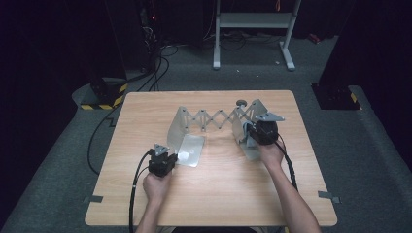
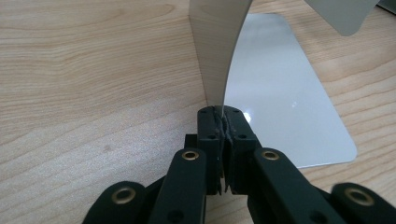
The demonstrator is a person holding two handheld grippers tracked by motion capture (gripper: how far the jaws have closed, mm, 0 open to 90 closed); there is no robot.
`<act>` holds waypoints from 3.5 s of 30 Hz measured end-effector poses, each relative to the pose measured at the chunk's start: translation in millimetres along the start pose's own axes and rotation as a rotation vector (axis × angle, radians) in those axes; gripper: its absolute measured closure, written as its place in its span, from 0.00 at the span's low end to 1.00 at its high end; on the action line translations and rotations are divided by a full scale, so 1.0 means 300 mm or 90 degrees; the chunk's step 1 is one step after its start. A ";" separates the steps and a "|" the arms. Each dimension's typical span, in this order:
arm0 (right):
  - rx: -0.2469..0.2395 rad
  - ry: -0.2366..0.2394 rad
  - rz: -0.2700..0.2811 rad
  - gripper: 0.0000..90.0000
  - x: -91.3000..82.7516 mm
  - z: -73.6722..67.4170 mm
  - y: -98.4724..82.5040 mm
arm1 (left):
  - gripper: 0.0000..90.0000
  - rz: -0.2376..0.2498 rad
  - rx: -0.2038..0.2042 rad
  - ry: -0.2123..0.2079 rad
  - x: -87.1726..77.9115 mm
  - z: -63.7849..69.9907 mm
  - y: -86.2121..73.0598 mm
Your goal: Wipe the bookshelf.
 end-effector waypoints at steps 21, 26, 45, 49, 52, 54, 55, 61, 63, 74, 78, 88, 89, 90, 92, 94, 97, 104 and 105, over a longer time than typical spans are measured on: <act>0.079 -0.070 -0.075 0.88 -0.206 0.135 -0.331 | 0.96 0.001 0.001 0.003 0.000 0.002 0.000; 0.114 -0.093 -0.075 0.88 -0.190 0.191 -0.323 | 0.96 0.001 0.001 0.003 0.000 0.003 -0.001; 0.126 -0.003 -0.098 0.88 -0.050 0.133 -0.310 | 0.96 0.001 0.001 0.002 0.000 0.001 0.000; 0.113 0.010 -0.095 0.88 -0.046 0.103 -0.301 | 0.96 0.001 0.001 0.002 0.000 0.001 0.000; 0.122 0.013 -0.087 0.88 -0.050 0.107 -0.294 | 0.96 0.001 0.000 0.001 0.000 0.001 0.000; 0.123 0.013 -0.074 0.88 -0.061 0.112 -0.281 | 0.96 0.001 0.000 0.001 0.000 0.001 0.000; 0.124 0.013 -0.066 0.88 -0.070 0.114 -0.273 | 0.96 0.001 0.000 0.001 0.000 0.001 0.000; 0.114 0.012 -0.030 0.89 -0.120 0.123 -0.209 | 0.96 0.001 0.000 0.002 0.000 0.001 0.000; 0.111 0.010 -0.016 0.89 -0.137 0.125 -0.190 | 0.96 0.001 0.000 0.001 0.000 0.001 0.000; 0.096 0.004 0.032 0.89 -0.210 0.129 -0.128 | 0.96 0.000 0.001 0.001 0.000 0.001 0.000; 0.089 0.002 0.046 0.88 -0.238 0.132 -0.106 | 0.96 0.001 0.001 0.001 0.000 0.001 0.000; 0.064 -0.008 0.085 0.89 -0.303 0.135 -0.028 | 0.96 -0.001 0.004 -0.004 0.000 0.002 0.000; 0.064 -0.008 0.086 0.89 -0.307 0.134 -0.023 | 0.95 -0.001 0.008 -0.002 0.000 0.004 -0.001; 0.062 -0.007 0.090 0.89 -0.310 0.134 -0.016 | 0.95 0.000 0.009 -0.002 0.000 0.005 -0.001; 0.057 -0.005 0.094 0.89 -0.315 0.132 -0.002 | 0.95 -0.001 0.009 -0.002 0.000 0.005 -0.001; 0.052 -0.006 0.097 0.89 -0.315 0.130 0.011 | 0.95 0.000 0.010 -0.001 0.000 0.005 -0.001; 0.050 -0.004 0.095 0.89 -0.306 0.127 0.021 | 0.95 0.000 0.010 -0.001 0.000 0.005 -0.001; 0.066 0.009 0.097 0.89 -0.265 0.118 0.002 | 0.95 0.000 0.009 -0.002 0.000 0.005 -0.001; 0.069 0.009 0.101 0.89 -0.263 0.116 0.000 | 0.95 -0.001 0.010 -0.002 0.000 0.005 -0.001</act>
Point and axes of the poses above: each handheld gripper's, and its own axes: x roughly forward along the jaws, y roughly out of its top, z roughly to its right, the point moved 3 cm from there along x, roughly forward along the jaws, and after that the axes turned 10 degrees about -x, right-handed, at the moved point
